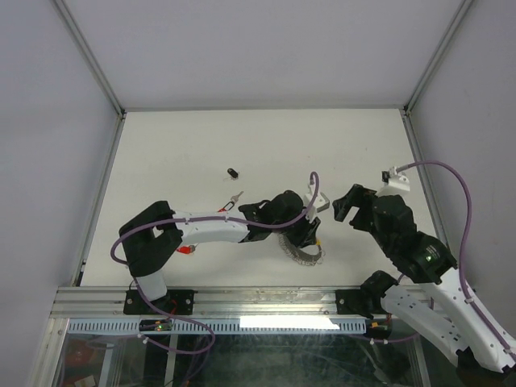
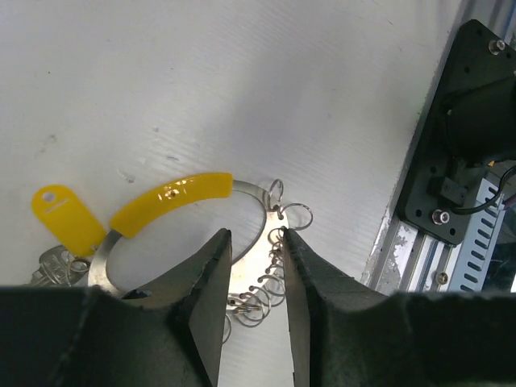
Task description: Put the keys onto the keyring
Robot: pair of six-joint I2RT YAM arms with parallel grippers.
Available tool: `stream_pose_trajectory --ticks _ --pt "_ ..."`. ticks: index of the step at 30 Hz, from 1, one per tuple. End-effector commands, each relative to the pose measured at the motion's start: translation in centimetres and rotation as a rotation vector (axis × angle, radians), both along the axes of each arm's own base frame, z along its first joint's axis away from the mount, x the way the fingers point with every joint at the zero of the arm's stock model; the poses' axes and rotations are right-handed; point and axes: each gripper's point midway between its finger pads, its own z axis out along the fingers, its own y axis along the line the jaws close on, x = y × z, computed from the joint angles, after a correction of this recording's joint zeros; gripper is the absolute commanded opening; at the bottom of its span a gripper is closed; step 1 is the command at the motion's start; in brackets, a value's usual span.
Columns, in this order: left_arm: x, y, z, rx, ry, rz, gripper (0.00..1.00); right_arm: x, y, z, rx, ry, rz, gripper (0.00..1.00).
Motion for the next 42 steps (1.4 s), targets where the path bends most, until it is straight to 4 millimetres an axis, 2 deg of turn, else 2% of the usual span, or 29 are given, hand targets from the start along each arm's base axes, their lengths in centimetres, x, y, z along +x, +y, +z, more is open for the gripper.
stream_pose_trajectory --ticks 1,6,9,19,42 --pt "-0.1 -0.9 2.2 -0.088 0.002 -0.057 0.32 -0.7 0.0 -0.3 0.049 0.087 -0.049 0.86" --pt "-0.2 -1.5 0.5 -0.105 0.084 -0.109 0.34 -1.3 -0.2 0.6 0.110 0.079 -0.067 0.81" --pt "-0.2 -2.1 0.4 -0.120 0.099 -0.124 0.36 -1.6 -0.6 1.2 0.130 0.065 -0.080 0.81" --pt "-0.2 -3.0 -2.2 -0.071 0.137 -0.148 0.43 -2.1 -1.2 1.9 0.174 0.039 -0.108 0.81" --pt "0.0 -4.1 -3.6 -0.054 0.148 -0.185 0.39 -2.1 -0.9 1.8 0.191 0.041 -0.101 0.81"
